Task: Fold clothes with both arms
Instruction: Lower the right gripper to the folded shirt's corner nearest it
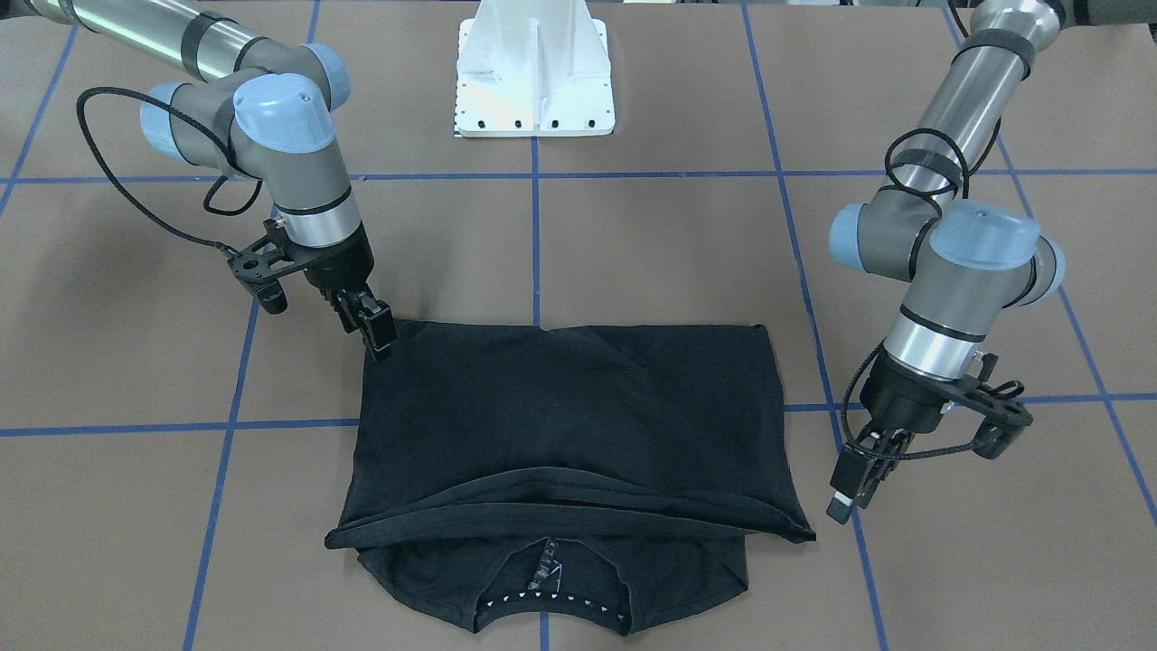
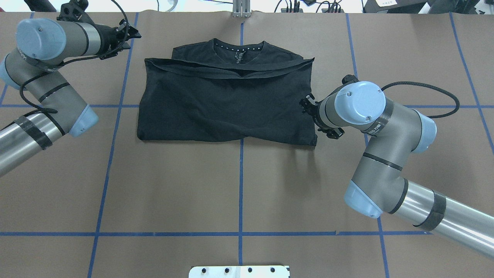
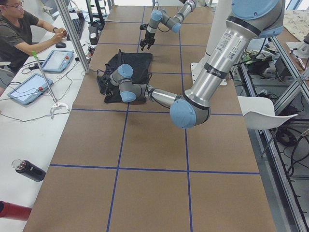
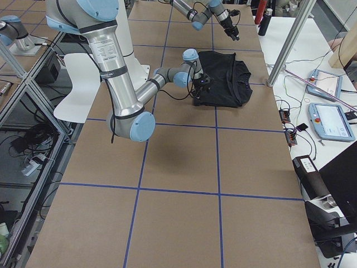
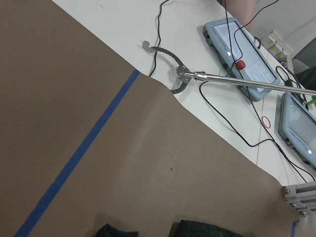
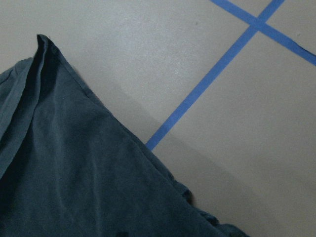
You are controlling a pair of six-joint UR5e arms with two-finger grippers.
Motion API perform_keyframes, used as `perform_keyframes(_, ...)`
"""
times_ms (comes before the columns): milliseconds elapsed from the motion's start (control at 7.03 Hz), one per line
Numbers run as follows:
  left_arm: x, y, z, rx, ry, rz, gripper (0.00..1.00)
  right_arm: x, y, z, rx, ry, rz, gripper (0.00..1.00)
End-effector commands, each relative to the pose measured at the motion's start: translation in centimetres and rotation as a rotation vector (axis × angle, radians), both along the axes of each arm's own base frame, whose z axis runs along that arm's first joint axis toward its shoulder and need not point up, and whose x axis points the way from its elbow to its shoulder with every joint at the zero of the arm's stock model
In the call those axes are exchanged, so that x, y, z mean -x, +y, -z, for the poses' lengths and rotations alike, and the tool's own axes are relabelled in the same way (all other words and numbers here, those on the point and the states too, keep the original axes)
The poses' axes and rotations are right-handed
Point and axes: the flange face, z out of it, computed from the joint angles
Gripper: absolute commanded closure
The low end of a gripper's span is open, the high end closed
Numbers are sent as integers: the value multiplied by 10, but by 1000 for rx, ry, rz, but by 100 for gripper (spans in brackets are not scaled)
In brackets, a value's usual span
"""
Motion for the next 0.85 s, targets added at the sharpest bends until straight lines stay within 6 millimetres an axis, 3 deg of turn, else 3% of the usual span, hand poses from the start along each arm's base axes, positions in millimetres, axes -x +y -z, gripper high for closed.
perform_keyframes(0,2,3,0,9,14,9,42,10,8,-6,31,0,-7,26)
perform_keyframes(284,1,3,-1,13,16,9,42,20,27,-25,40,25,22,28)
perform_keyframes(711,2,4,-5,17,11,10,42,25,31,-28,41,34,31,29)
